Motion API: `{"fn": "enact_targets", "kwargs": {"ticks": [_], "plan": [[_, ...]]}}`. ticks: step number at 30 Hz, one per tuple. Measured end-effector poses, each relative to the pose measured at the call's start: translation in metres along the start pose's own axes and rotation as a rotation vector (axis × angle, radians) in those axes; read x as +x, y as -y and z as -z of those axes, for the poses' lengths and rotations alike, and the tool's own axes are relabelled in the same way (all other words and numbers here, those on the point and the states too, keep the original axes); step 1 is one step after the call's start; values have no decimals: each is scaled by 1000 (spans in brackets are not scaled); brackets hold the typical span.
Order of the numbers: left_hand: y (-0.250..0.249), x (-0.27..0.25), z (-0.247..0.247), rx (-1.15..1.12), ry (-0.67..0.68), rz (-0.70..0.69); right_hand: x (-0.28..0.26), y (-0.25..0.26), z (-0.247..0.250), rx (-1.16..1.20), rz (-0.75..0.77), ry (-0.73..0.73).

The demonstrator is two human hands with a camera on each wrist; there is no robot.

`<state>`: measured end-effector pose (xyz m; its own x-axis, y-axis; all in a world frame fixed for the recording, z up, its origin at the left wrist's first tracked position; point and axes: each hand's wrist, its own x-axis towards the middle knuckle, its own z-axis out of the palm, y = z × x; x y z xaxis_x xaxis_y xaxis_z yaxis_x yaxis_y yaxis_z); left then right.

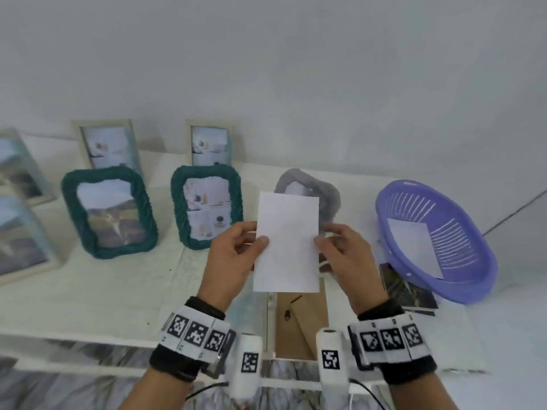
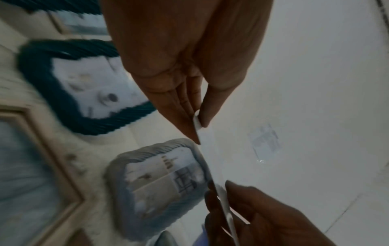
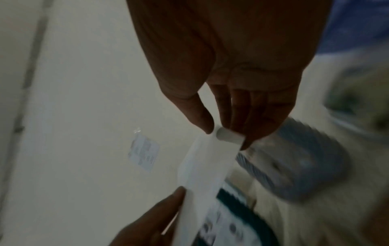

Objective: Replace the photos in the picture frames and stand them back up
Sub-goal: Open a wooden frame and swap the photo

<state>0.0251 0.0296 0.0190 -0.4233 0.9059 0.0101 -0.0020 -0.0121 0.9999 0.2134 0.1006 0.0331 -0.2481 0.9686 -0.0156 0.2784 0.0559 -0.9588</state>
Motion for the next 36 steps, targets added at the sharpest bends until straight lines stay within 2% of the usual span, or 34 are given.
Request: {"fn": "enact_targets", "kwargs": {"ticks": [3, 9, 12, 15, 19, 22, 24, 30, 36], "plan": [[21, -7, 22, 51, 28, 91, -23, -22, -30, 130, -81, 68], [63, -15, 78, 522, -50, 9, -50, -56, -51, 29, -149, 114], [79, -19, 92, 596, -20, 56, -55, -60, -56, -52, -139, 130], [93, -28, 94, 663, 12, 0, -57, -63, -63, -140, -115, 130], [109, -40, 93, 700, -15, -80, -61, -71, -73, -248, -97, 159], [113, -42, 93, 692, -32, -140, -64, -68, -78, -288, -116, 118], [114, -42, 93, 685, -35, -149, -64, -65, -80, -376, -114, 81], [117, -42, 94, 696, -20, -187, -67, -50, -88, -619, -26, 92], [121, -40, 95, 714, 2, -170, -68, -62, -106, -830, -101, 98]]}}
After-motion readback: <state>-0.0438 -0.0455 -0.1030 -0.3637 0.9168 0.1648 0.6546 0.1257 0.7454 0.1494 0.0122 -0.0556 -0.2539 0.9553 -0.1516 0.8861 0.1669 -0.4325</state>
